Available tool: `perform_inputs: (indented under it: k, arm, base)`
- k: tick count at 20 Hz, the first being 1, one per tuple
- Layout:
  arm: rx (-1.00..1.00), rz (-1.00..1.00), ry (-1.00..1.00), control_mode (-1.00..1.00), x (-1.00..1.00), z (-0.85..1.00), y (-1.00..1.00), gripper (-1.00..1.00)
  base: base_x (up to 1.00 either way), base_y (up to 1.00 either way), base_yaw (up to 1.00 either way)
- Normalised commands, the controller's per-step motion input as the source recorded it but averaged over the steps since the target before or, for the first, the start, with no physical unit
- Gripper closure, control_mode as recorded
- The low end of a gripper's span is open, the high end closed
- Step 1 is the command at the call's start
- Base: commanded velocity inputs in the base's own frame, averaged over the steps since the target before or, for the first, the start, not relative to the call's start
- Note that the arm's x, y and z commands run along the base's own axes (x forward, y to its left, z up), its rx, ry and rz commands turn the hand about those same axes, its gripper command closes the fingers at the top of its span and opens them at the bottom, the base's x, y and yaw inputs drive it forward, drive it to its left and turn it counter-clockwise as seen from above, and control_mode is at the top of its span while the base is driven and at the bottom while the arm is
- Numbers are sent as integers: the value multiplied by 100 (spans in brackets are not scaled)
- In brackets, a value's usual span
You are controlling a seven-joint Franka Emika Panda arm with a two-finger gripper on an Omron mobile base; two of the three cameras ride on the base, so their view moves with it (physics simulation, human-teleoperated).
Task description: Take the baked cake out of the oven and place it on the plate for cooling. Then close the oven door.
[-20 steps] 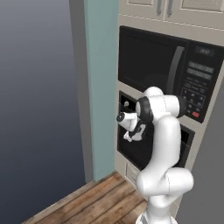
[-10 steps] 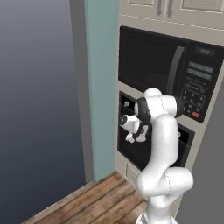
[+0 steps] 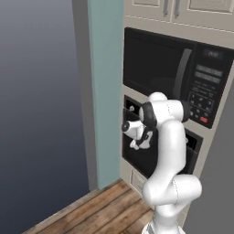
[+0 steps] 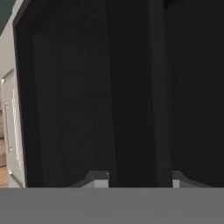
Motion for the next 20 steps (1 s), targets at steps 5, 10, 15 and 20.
perform_inputs:
  k: [5, 10, 15, 20]
  arm:
    - [-5, 3, 14, -100, -29, -100, 100, 100]
    - [-8, 6, 19, -100, -38, -100, 100, 100]
    - [-6, 3, 10, -100, -14, -73, 98, 100]
    - [0, -9, -1, -100, 14, -23, 68, -100]
  base:
    - [0, 0, 0]
    - [0, 0, 0]
    - [0, 0, 0]
    - [0, 0, 0]
